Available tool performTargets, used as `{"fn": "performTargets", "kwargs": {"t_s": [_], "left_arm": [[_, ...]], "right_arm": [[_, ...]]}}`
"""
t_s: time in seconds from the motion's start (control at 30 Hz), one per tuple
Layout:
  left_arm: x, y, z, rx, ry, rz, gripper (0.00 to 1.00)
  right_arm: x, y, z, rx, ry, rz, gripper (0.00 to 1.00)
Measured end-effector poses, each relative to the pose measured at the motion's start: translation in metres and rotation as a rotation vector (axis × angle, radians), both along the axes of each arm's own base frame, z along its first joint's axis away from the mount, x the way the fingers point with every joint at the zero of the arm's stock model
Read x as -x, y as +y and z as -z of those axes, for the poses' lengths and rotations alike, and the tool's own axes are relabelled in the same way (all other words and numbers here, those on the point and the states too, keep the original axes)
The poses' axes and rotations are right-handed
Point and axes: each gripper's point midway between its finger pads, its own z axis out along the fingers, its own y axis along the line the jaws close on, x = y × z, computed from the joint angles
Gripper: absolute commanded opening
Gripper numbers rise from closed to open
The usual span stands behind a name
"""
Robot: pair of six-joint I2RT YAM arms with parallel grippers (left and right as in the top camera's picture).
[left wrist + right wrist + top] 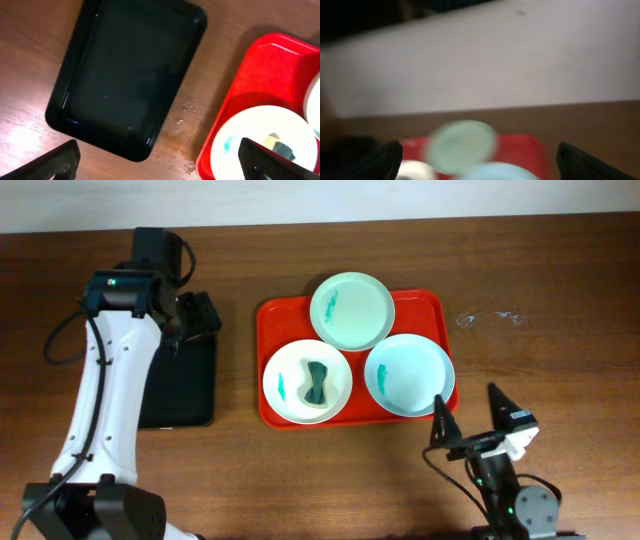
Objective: Clean dirty plates on tray and stack at the side
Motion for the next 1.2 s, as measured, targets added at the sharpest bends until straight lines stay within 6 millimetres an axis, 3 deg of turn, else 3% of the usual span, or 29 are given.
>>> {"fn": "performTargets", "kwargs": {"t_s": [0.07, 0.13, 0.23, 0.33, 0.4, 0.47, 0.6, 0.73, 0.8, 0.83, 0.9, 0.93, 1.0, 1.1, 1.13, 1.2], "left_arm": [[0.001, 0.001, 0.002, -0.001, 0.008, -0.002, 0.99], [0.002, 0.001, 0.004, -0.001, 0.012, 0.000, 0.99], [0.002, 0.000, 0.004, -0.002, 0.014, 0.003, 0.99], [0.003, 0.000, 0.004, -0.001, 0.018, 0.004, 0.99], [0.004, 0.000, 0.005, 0.002, 0.022, 0.007, 0.99], [0.004, 0.000, 0.005, 0.003, 0.023, 0.007, 0.99], [0.005, -0.002, 0.006, 0.013, 0.026, 0.010, 0.99], [0.003, -0.010, 0.007, 0.056, 0.022, 0.023, 0.99], [0.003, -0.014, 0.007, 0.081, 0.020, 0.031, 0.99], [0.003, -0.016, 0.008, 0.089, 0.023, 0.034, 0.99], [0.004, -0.017, 0.008, 0.098, 0.026, 0.036, 0.99], [0.004, -0.018, 0.008, 0.102, 0.027, 0.037, 0.99], [0.005, -0.019, 0.008, 0.106, 0.029, 0.038, 0.99], [0.005, -0.020, 0.008, 0.110, 0.030, 0.039, 0.99], [0.005, -0.020, 0.008, 0.112, 0.030, 0.040, 0.99], [0.005, -0.020, 0.008, 0.114, 0.030, 0.040, 0.99]], "right_arm": [[0.011, 0.021, -0.017, -0.119, -0.028, -0.153, 0.99], [0.025, 0.029, -0.049, -0.265, -0.110, -0.264, 0.98], [0.063, 0.030, -0.110, -0.419, -0.326, -0.405, 0.98], [0.079, 0.024, -0.143, -0.504, -0.379, -0.432, 0.98], [0.072, 0.021, -0.156, -0.503, -0.296, -0.375, 0.98], [0.061, 0.014, -0.167, -0.445, -0.087, -0.236, 0.98], [0.062, 0.000, -0.194, -0.273, 0.210, -0.050, 0.98], [0.041, 0.007, -0.183, -0.180, 0.571, -0.036, 0.98], [0.007, 0.018, -0.174, -0.163, 0.710, -0.078, 0.99], [-0.007, 0.025, -0.168, -0.164, 0.751, -0.112, 0.96], [-0.032, 0.040, -0.151, -0.163, 0.839, -0.191, 0.73], [-0.043, 0.047, -0.138, -0.158, 0.890, -0.224, 0.68], [-0.059, 0.062, -0.112, -0.128, 0.984, -0.281, 0.70], [-0.084, 0.094, -0.053, -0.062, 1.171, -0.343, 0.68], [-0.091, 0.105, -0.034, -0.033, 1.215, -0.353, 0.63], [-0.108, 0.127, 0.017, 0.036, 1.320, -0.356, 0.40]]}}
